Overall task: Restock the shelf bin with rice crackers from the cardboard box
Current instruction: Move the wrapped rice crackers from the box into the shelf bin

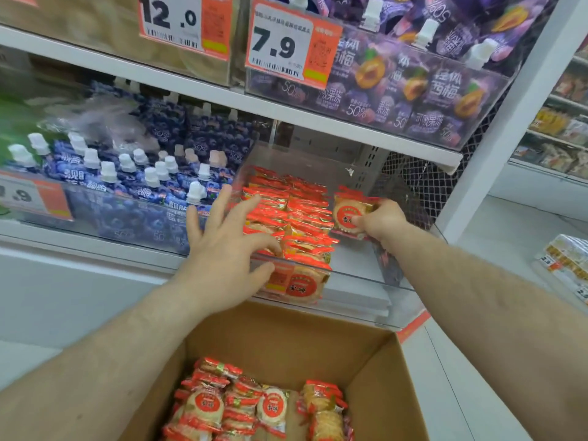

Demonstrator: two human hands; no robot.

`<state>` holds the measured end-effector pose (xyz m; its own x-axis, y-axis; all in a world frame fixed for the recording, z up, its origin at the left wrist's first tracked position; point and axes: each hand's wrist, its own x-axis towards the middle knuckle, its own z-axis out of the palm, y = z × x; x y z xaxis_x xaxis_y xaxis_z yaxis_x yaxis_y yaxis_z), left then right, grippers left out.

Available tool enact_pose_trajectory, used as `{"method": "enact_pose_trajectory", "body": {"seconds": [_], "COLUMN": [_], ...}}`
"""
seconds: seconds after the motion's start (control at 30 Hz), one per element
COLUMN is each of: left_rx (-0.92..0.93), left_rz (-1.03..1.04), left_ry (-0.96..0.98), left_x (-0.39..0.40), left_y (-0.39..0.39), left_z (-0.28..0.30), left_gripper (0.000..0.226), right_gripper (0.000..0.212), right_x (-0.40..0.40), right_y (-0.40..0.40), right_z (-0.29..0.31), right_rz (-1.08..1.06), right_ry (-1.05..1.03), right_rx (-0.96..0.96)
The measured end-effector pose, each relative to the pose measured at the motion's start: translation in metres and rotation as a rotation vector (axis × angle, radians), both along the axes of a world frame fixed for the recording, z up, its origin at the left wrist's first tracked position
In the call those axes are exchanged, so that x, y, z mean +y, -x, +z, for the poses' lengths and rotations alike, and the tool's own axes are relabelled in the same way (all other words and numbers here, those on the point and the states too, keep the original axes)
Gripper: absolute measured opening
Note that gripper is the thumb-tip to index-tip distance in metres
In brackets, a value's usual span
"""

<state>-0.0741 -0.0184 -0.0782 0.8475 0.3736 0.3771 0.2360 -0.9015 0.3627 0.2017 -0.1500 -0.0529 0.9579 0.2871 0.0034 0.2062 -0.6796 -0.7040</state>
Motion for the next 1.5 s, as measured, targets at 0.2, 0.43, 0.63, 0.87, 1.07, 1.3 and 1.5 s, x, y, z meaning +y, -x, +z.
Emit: {"method": "enact_pose_trajectory", "body": {"seconds": [0.2, 0.43, 0.63, 0.87, 1.07, 1.3, 1.5], "left_rx": [-0.078, -0.241, -0.251, -0.245, -0.225, -0.445, -0.039], "left_rz": [-0.026, -0.041, -0.032, -0.016, 0.022, -0.208, -0.377], "left_ry": [0.131, 0.124, 0.126, 0.131, 0.067, -0.006, 0.107], "left_x": [0.000, 0.005, 0.004, 0.002, -0.001, -0.021, -0.048], "left_y": [-0.008, -0.015, -0.015, -0.015, -0.010, -0.002, 0.003], "left_z": [-0.004, -0.016, -0.017, -0.016, -0.011, -0.001, -0.025], "left_gripper": [0.021, 0.037, 0.031, 0.032, 0.022, 0.030, 0.017], "right_gripper": [0.040, 0.018, 0.014, 0.020, 0.023, 0.011, 0.006], "right_x": [0.031, 0.047, 0.059, 0.042, 0.033, 0.006, -0.029], "right_y": [-0.046, -0.060, -0.054, -0.029, -0.016, 0.031, 0.149], "right_z": [-0.028, -0.038, -0.044, -0.028, -0.025, 0.005, 0.014], "right_rz": [0.007, -0.166, -0.131, 0.085, 0.081, 0.007, 0.309], "right_ry": [0.106, -0.002, -0.007, -0.139, -0.138, -0.115, -0.351], "right_rx": [0.000, -0.003, -0.012, 0.256, 0.342, -0.085, -0.656]}}
